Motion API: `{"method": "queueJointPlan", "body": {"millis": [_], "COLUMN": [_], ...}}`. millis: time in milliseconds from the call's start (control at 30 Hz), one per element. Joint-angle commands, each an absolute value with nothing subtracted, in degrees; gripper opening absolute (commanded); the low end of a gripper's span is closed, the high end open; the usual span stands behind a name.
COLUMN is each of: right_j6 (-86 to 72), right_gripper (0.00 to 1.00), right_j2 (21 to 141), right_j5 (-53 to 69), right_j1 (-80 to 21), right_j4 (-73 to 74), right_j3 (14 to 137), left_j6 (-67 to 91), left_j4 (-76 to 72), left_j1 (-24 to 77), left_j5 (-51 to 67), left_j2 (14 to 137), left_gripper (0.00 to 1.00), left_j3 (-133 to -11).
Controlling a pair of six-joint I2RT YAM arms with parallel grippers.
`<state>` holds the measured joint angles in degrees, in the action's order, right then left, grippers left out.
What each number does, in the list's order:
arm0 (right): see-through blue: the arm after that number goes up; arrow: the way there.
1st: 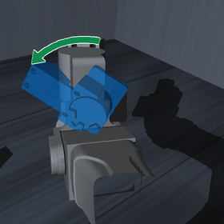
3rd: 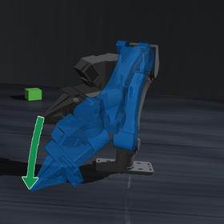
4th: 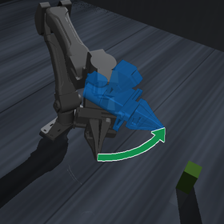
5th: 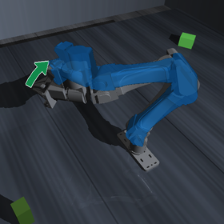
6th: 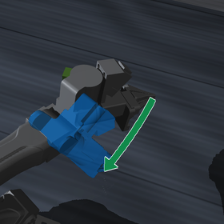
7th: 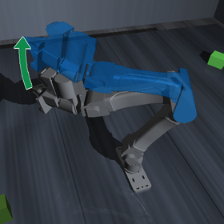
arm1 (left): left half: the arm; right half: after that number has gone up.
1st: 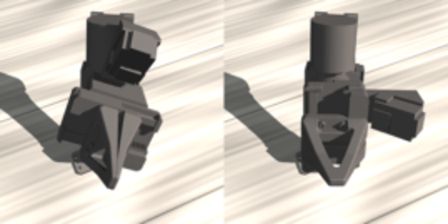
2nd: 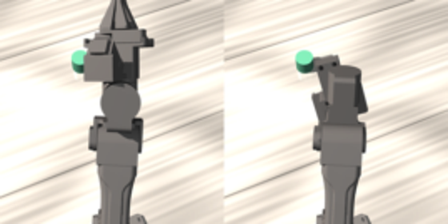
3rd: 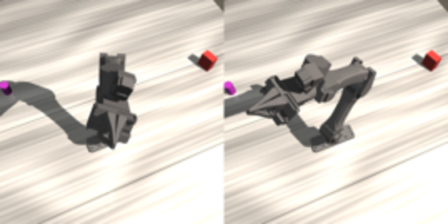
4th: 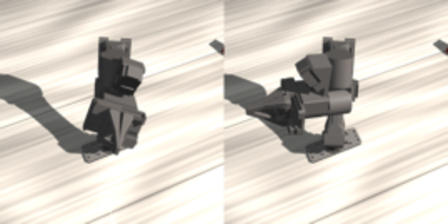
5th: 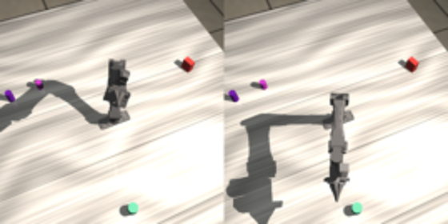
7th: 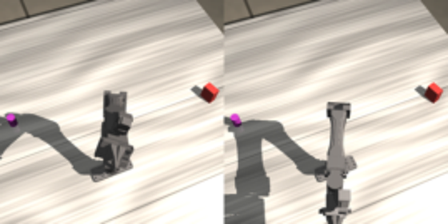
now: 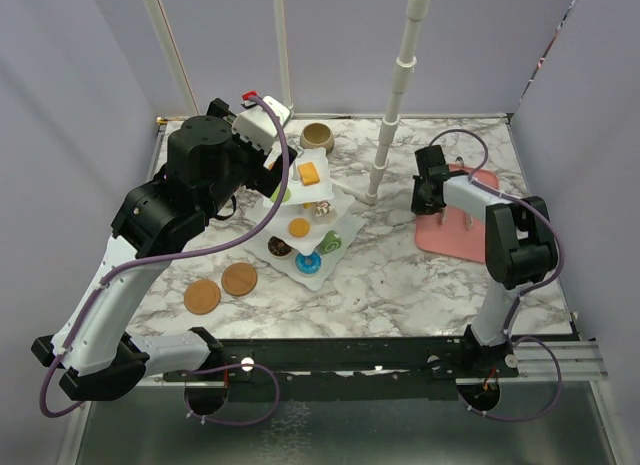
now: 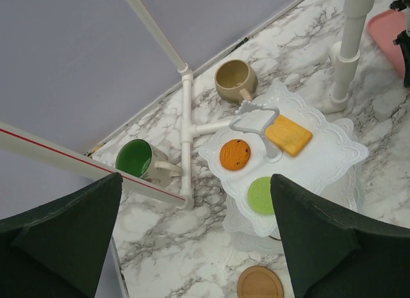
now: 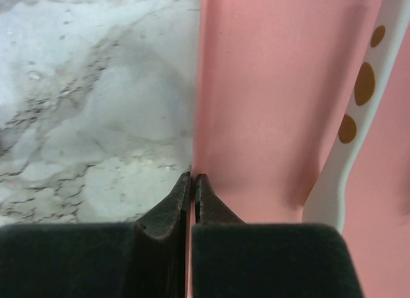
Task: Serve the afternoon tea
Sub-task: Move the tray at the center of the board.
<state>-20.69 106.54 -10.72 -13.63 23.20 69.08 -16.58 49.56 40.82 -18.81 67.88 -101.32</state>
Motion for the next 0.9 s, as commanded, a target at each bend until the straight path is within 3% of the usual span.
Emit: {"method": "queueJointPlan", "body": {"millis": [0, 533, 633, 733, 867], "right_j6": [-13.9, 0.5, -3.4, -6.5, -6.8], "right_gripper": [0.01, 0.01, 0.16, 0.37, 0.48], "right_j2": [107.9, 116.4, 112.3, 104.9, 96.0], "right_j5": [-10.6, -22.7, -23.2, -19.6, -18.8], "right_j1": [-9.5, -7.1, -7.2, -7.2, -9.8], "right_j4": [24.6, 26.9, 26.3, 24.2, 24.2], "right_j3": [71.2, 81.6, 79.3, 75.1, 72.8], "left_j6": [-15.6, -16.2, -16.0, -14.9, -13.0], "left_j4": [50.6, 50.9, 52.0, 52.4, 52.4], "left_j1": [40.4, 40.4, 40.4, 40.4, 40.3], "left_j5": [-17.0, -16.0, -15.7, -16.2, -18.1], "left_j2": [66.9, 65.7, 66.3, 66.9, 68.2], "left_gripper": [0.99, 0.99, 0.99, 0.99, 0.99], "left_j3": [-100.2, -98.6, -98.7, -98.8, -99.5]}}
